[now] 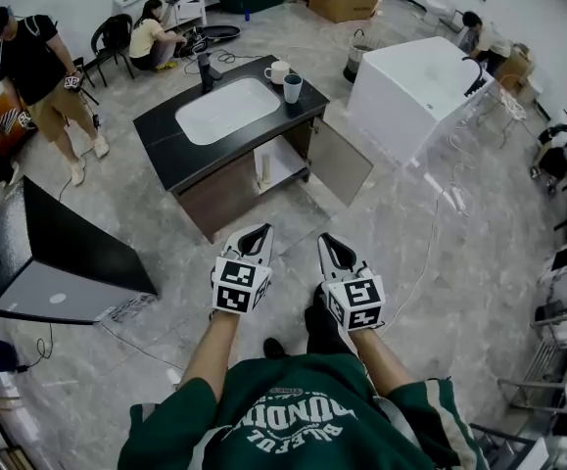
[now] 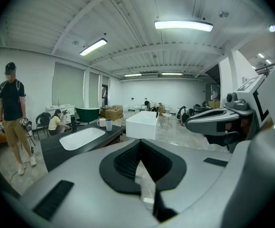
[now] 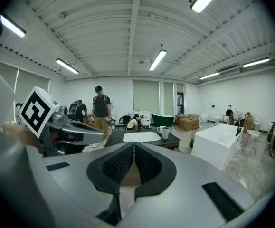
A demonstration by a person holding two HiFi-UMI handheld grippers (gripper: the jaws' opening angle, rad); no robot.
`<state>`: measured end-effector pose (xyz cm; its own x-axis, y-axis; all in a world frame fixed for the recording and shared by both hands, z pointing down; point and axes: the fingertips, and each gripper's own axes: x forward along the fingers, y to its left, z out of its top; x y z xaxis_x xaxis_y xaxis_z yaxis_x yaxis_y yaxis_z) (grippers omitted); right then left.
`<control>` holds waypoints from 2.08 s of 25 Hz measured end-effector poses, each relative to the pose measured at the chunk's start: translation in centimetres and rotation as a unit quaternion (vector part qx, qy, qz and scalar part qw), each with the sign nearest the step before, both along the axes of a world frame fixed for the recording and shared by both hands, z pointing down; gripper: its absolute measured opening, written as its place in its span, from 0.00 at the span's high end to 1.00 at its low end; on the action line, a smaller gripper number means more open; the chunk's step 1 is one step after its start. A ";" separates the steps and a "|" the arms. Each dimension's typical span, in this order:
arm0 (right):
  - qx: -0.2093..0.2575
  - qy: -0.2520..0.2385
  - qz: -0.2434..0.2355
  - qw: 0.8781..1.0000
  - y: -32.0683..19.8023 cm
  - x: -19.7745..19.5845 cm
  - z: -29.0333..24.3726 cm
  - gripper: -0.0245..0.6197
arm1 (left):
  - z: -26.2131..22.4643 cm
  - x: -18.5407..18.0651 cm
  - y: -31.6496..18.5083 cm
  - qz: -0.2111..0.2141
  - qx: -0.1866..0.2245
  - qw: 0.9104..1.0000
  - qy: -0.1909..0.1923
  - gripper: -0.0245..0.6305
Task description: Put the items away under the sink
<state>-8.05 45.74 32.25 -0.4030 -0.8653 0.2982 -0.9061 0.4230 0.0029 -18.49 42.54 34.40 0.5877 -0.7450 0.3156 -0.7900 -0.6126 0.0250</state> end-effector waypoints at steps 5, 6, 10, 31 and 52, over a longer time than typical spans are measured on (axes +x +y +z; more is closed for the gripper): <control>0.002 -0.008 0.001 1.000 -4.9 2.3 0.5 0.89 | 0.6 2.3 -4.7 -0.004 0.000 1.000 0.000 0.95; 0.002 -0.011 0.002 1.000 -6.2 2.8 0.6 0.89 | 0.7 2.8 -5.9 -0.004 0.000 1.000 -0.002 0.95; 0.001 -0.019 0.000 1.000 -12.0 5.1 0.8 0.89 | 0.8 5.3 -11.2 -0.005 0.008 1.000 -0.008 0.95; -0.011 -0.050 -0.052 0.997 -35.5 19.4 -0.8 0.89 | 0.7 16.7 -34.6 -0.095 -0.029 0.995 0.017 0.95; -0.057 -0.024 -0.059 0.996 -57.1 15.8 2.8 0.89 | 5.8 14.9 -60.5 -0.084 -0.043 0.996 0.006 0.77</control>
<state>7.75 -11.33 35.03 -0.5154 -0.7727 0.3704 -0.8483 0.5213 -0.0930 -3.57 -17.97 40.19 0.4618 -0.8032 0.3764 -0.8802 -0.4675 0.0823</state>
